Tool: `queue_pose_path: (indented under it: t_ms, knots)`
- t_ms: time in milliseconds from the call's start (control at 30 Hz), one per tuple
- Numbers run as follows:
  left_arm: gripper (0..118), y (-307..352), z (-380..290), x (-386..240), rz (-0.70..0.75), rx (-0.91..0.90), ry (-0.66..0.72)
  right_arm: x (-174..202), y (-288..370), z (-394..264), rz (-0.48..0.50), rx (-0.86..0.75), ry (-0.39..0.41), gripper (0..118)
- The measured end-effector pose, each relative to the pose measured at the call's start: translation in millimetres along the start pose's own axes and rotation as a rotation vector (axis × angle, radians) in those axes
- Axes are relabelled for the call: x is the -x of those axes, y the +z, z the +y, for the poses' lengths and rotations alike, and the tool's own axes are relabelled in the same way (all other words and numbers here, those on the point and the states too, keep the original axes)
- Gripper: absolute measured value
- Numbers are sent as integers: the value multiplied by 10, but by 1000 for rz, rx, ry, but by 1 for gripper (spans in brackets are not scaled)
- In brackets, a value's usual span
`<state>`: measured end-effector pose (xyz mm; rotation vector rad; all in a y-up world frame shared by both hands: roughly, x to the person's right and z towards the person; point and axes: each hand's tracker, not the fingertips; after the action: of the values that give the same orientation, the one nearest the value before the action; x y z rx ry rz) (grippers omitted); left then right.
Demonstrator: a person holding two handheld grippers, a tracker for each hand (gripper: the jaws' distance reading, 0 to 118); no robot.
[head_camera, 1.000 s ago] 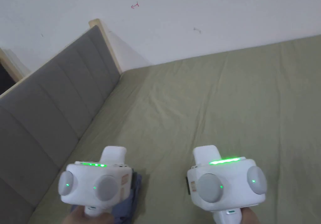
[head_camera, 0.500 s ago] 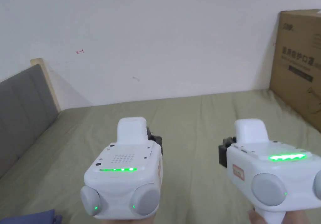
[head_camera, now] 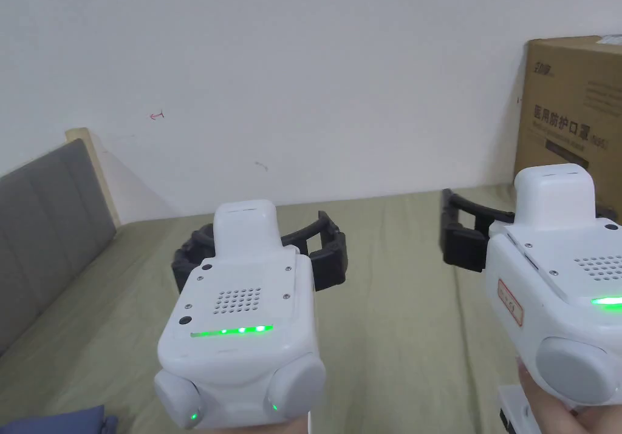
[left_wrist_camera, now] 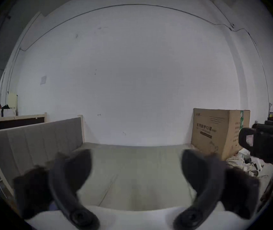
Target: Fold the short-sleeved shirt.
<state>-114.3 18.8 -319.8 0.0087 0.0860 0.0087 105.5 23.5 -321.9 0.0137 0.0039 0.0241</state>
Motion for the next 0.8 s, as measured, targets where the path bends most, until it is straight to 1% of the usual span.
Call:
queue_pose_path:
  t_ms: [33, 67, 100, 167, 233, 367, 433, 567, 700, 800]
  knots:
    - [118, 29, -12, -2, 4, -14, -14, -1, -14, -24, -3, 8, -2, 111]
    - [118, 57, -15, -1, 9, -36, -32, 6, -10, -42, -4, 8, -4, 117]
    - [118, 56, -27, 1, 6, -22, -41, 17, -5, -50, -5, 11, -4, 118]
    - [118, 36, -50, 19, 0, -1, -63, 43, 3, -59, -12, 17, 2, 118]
    - [118, 9, -78, 47, -19, 18, -47, 70, 8, -43, -13, 17, 3, 118]
    - [118, -26, -120, 81, 27, 31, -40, 93, -14, -49, -1, 30, 11, 118]
    - [118, -19, -123, 129, -12, 20, -40, 100, -18, -59, 2, 27, 19, 118]
    - [118, -74, -113, 144, 9, 53, -82, 137, -38, -76, 5, 26, 28, 118]
    - [118, -45, -108, 230, -26, 49, -2, 177, -51, -115, 2, 31, 43, 118]
    - [118, -40, -107, 246, -36, 60, 12, 189, -71, -146, 6, 41, 50, 118]
